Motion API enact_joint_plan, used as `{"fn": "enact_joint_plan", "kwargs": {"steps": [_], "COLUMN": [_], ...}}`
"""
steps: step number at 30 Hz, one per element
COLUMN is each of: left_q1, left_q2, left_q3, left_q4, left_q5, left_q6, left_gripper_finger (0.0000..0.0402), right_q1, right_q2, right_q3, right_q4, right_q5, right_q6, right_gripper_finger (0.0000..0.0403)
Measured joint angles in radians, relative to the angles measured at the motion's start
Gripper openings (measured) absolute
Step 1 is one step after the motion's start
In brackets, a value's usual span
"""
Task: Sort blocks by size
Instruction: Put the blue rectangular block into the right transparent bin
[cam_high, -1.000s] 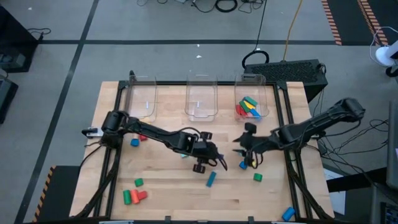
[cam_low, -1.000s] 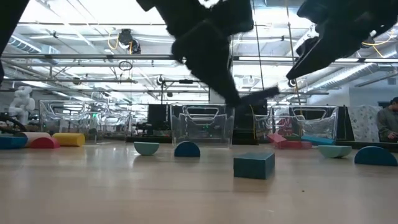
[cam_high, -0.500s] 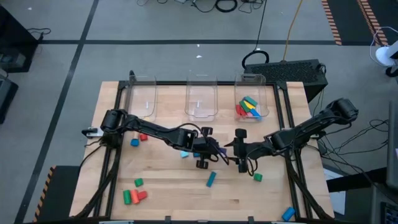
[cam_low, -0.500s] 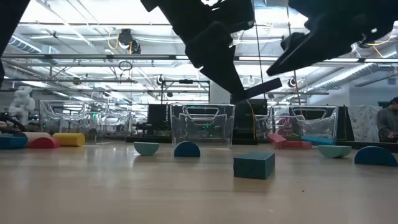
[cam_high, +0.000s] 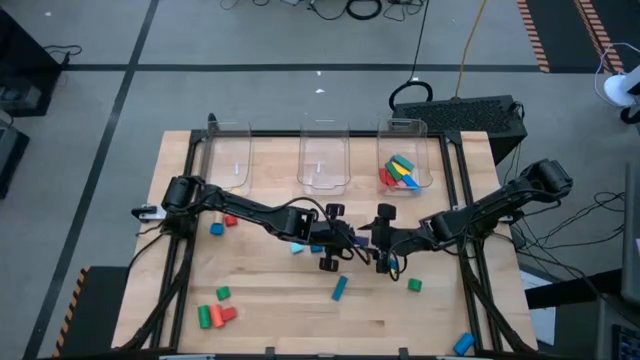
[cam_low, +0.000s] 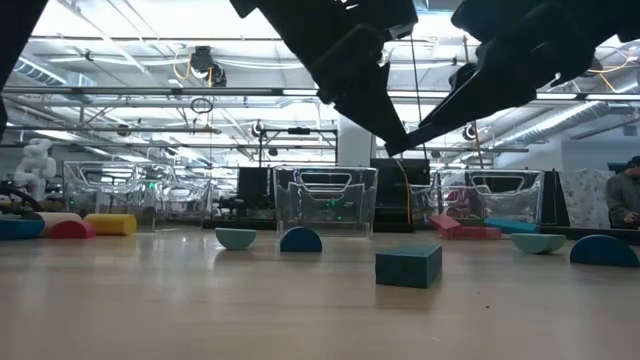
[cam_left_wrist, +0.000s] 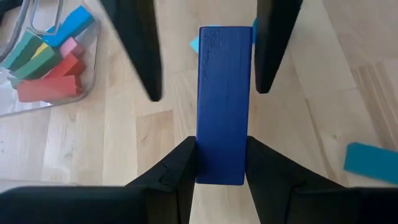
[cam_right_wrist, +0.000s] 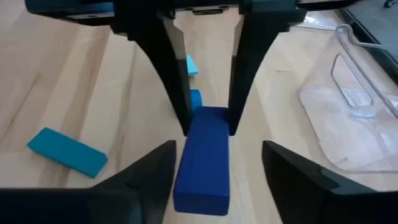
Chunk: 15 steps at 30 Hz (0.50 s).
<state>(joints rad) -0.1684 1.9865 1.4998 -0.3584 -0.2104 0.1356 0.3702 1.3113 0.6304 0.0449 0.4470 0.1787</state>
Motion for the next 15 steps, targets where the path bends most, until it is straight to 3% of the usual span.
{"fn": "enact_joint_plan", "kwargs": {"steps": [8, 15], "left_q1": [0.000, 0.000], "left_q2": [0.000, 0.000], "left_q3": [0.000, 0.000], "left_q4": [0.022, 0.019], "left_q5": [-0.001, -0.003], "left_q6": [-0.015, -0.026], "left_gripper_finger": [0.0127, 0.0127], "right_q1": [0.000, 0.000], "right_q2": [0.000, 0.000], "right_q3": [0.000, 0.000], "right_q4": [-0.012, -0.012], "right_q5": [-0.008, 0.003], "right_q6": [0.019, 0.021], "right_gripper_finger": [0.0117, 0.0092]}}
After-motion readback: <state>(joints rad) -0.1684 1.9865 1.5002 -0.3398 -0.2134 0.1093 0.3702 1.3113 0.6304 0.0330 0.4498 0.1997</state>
